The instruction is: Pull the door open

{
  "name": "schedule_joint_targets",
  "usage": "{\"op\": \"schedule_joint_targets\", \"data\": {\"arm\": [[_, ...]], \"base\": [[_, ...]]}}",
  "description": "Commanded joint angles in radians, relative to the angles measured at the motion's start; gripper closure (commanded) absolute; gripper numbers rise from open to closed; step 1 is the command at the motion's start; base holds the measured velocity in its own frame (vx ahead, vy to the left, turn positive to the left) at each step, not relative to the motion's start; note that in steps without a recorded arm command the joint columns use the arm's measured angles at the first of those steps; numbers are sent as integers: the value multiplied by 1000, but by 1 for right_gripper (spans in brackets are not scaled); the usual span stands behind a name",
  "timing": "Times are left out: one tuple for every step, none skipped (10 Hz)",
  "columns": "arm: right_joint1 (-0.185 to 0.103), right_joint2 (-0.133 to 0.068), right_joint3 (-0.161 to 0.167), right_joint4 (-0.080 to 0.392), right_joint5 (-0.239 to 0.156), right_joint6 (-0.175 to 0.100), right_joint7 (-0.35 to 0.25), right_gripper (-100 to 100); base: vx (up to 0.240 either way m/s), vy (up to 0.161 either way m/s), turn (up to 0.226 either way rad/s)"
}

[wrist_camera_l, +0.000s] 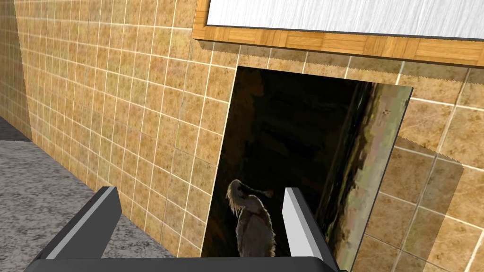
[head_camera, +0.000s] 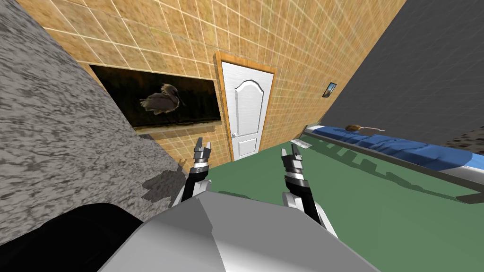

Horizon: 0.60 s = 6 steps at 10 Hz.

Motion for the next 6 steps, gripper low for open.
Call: {"op": "schedule_joint_targets", "data": {"arm": [[-1,-3,0,2,-1,0,0,-100],[-2,-5,0,4,-1,-1,0,-100],[-2,-6,-1,5,-1,-1,0,-100],[-3,-8,-1,7,-2,-1,0,-100],[-3,-10,-1,8,-2,-1,0,-100],[-4,-12,-1,10,-2,-2,1,-100]], "base": [[174,-150,-13],[164,-109,-27],[167,-87,-27],[225,-121,-37],[205,-144,-20],[181,-134,-28]]}}
